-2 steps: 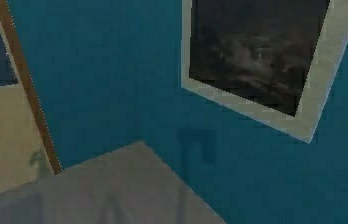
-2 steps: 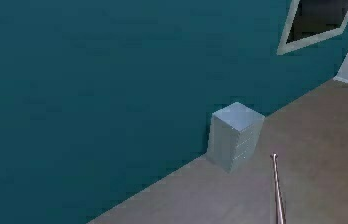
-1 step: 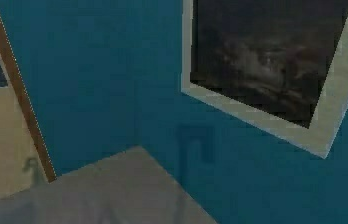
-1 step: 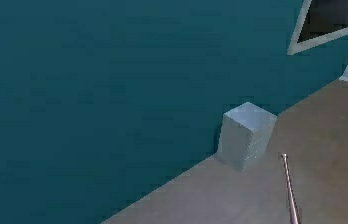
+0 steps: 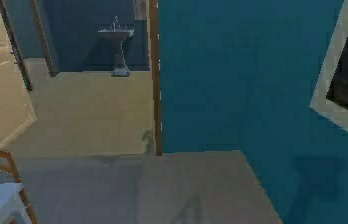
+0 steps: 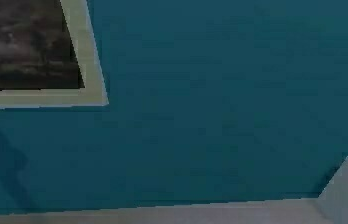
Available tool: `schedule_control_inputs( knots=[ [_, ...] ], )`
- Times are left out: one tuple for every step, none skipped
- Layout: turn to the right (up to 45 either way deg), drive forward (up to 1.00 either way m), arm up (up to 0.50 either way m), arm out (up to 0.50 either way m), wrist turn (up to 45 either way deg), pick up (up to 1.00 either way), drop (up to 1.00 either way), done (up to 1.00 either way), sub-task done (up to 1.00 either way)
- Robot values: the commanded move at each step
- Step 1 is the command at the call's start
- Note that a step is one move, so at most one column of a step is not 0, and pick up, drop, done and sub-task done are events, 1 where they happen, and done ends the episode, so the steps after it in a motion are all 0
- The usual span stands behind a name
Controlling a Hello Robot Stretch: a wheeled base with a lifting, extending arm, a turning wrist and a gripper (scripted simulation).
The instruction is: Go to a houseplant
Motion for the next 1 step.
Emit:
schedule_control_inputs(
  knots=[
    [0.0, 0.70, 0.00, 0.00, 0.0, 0.00, 0.00, 0.00, 0.00]
  ],
)
